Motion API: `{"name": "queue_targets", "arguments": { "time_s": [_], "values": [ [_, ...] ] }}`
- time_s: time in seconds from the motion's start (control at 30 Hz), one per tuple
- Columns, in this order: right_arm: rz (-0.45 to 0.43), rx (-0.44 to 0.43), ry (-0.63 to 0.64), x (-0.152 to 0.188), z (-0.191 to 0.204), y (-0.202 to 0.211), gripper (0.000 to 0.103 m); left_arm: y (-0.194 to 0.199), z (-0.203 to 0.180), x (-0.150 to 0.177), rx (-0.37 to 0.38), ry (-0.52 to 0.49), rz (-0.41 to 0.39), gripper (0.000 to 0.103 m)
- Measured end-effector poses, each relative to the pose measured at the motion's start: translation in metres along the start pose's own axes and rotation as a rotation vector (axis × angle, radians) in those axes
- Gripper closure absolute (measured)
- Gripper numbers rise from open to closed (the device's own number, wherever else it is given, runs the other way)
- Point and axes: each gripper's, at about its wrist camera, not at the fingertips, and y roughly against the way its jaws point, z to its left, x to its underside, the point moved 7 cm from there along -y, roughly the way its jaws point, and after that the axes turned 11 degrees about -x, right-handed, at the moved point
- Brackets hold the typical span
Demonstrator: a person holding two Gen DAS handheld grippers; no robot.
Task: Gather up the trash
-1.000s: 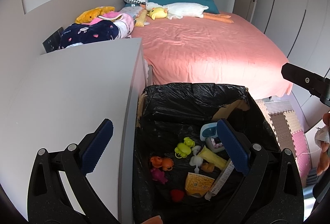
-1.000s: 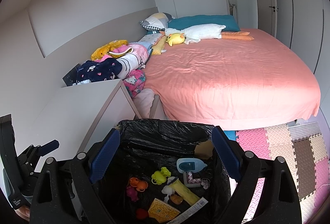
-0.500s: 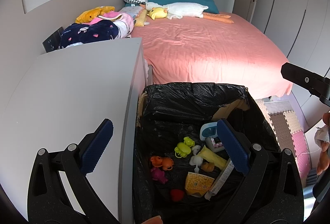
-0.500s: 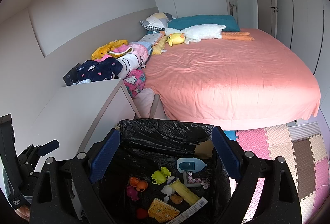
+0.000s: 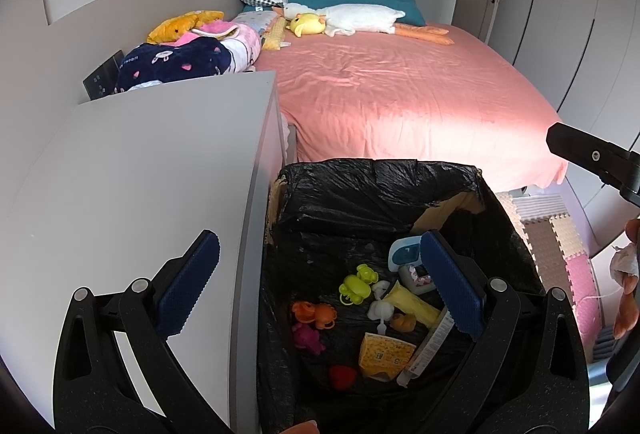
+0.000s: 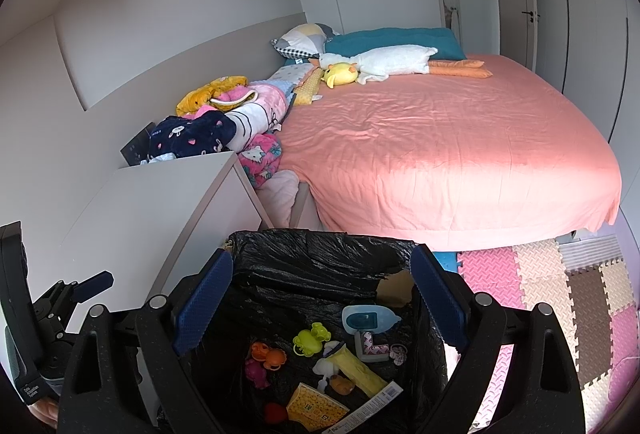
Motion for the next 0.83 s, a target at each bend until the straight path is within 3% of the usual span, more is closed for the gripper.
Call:
{"name": "queue_targets", "arguments": {
  "time_s": [0.83],
  "values": [
    [0.007, 0.002, 0.004, 0.0014, 0.0015, -0.0001, 0.013, -0.0032, 0.001, 0.0027, -0.001, 0.001, 0.014, 0.006]
  ]
}}
